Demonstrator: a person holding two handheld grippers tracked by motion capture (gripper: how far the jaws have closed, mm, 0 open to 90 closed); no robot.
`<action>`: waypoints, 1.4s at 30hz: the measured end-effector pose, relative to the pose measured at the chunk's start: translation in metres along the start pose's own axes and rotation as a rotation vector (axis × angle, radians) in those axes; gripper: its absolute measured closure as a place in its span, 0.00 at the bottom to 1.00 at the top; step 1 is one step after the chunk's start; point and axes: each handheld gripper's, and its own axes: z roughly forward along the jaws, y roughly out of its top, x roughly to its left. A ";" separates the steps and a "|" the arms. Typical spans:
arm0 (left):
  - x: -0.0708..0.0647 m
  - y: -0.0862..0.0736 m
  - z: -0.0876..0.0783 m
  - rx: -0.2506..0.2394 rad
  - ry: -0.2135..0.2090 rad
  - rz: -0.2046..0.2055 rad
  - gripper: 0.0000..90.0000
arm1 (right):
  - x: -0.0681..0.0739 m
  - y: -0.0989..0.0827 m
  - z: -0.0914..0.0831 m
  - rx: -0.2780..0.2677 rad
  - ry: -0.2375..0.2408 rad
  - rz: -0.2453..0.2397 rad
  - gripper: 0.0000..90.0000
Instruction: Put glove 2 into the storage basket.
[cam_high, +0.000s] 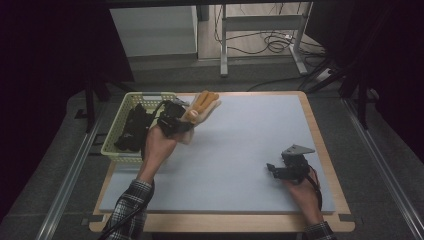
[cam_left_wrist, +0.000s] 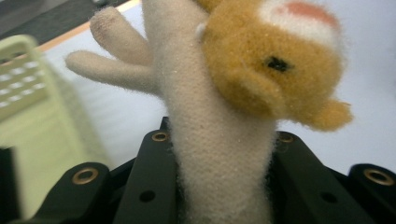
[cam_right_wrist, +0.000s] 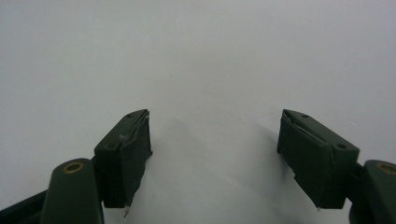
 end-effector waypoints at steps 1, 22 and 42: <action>0.005 -0.001 -0.002 0.002 0.011 -0.005 0.81 | 0.000 0.000 0.000 0.000 0.000 0.000 0.28; 0.097 -0.044 -0.016 0.078 0.202 -0.207 0.80 | 0.000 0.000 0.000 0.001 -0.001 0.001 0.28; 0.112 -0.054 0.062 0.279 0.185 -0.263 0.78 | 0.000 0.000 0.000 0.001 -0.001 0.002 0.28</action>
